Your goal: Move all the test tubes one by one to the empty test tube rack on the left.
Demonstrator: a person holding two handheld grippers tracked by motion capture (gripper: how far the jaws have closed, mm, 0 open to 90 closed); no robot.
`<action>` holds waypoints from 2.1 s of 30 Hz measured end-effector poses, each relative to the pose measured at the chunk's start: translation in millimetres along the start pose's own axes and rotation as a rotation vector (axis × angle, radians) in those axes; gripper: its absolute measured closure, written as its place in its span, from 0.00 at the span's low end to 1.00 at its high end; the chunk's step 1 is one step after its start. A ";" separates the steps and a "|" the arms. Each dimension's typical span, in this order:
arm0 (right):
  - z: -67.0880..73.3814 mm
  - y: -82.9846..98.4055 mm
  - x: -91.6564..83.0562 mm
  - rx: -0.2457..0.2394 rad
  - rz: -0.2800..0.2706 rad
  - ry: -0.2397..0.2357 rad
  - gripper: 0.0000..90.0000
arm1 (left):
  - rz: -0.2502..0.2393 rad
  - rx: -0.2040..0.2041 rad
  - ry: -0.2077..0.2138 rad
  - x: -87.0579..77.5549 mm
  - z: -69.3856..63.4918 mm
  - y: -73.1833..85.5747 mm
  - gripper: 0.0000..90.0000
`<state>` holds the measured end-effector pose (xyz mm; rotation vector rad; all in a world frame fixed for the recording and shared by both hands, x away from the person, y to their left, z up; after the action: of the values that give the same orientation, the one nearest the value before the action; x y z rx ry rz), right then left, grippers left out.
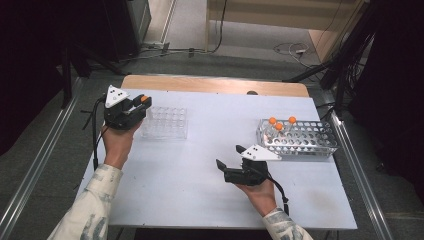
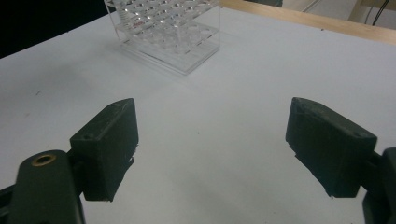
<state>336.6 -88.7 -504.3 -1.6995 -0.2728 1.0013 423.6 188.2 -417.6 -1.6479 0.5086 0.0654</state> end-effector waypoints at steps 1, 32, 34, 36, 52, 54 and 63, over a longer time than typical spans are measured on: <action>0.8 0.1 -0.1 0.000 0.001 -0.003 0.17 | 0.003 0.004 -0.006 1.3 0.5 0.1 0.78; 0.8 2.8 1.7 0.008 0.013 -0.003 0.18 | 0.112 0.050 -0.059 18.6 7.9 40.0 0.73; 0.5 2.7 1.6 0.008 0.012 -0.002 0.18 | 0.111 0.050 -0.057 18.0 7.0 39.6 0.69; 0.4 2.7 1.6 0.009 0.012 -0.002 0.18 | 0.106 0.049 -0.057 17.3 6.0 38.7 0.65; -6.5 0.7 -1.5 0.010 0.001 0.018 0.18 | 0.078 -0.031 0.036 -4.7 -25.3 41.9 0.39; -7.4 0.9 -2.4 0.017 0.004 0.020 0.18 | 0.081 -0.046 0.056 -7.5 -31.4 48.7 0.37; -15.8 -0.2 -6.1 0.024 -0.003 0.041 0.18 | 0.099 -0.035 0.110 -15.6 -62.9 80.6 0.33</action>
<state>344.4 -103.2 -500.4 -1.6949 -0.2361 0.9631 364.7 128.2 -477.7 -1.6661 0.6755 0.0572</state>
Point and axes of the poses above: each handheld gripper's, and its own axes: x roughly forward along the jaws, y roughly out of its underside, z roughly to its left, the point moved 10 cm from there along x, roughly forward along the jaws, and after that the axes turned 7 degrees about -x, right-handed, at the moved point
